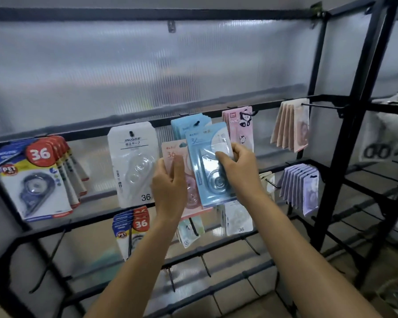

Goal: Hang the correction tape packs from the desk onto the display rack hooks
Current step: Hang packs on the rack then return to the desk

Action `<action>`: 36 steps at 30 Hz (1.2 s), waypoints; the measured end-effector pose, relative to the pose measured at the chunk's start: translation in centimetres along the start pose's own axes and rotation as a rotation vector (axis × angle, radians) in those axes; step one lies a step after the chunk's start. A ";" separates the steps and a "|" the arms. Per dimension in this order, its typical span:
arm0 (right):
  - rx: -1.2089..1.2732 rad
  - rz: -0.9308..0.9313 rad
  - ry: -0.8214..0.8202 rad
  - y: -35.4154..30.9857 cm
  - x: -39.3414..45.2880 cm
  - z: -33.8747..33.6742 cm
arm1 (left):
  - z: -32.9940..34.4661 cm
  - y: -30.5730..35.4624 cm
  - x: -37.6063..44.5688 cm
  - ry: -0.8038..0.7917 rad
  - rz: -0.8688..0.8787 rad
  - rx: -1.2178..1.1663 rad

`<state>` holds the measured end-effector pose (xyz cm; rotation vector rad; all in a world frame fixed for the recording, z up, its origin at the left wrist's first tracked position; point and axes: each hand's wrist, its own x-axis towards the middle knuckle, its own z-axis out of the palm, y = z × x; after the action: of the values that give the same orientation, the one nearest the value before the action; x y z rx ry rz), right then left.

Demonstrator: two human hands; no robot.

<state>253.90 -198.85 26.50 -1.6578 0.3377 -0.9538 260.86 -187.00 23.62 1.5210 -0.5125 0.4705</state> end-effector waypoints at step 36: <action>0.095 -0.069 -0.251 5.4 6.8 -1.8 | 7.6 -1.7 -6.9 -0.095 -0.370 0.624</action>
<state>258.25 -206.25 24.44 -1.6873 0.0650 -0.7879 256.10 -194.40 18.07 2.1928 -0.1431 0.2768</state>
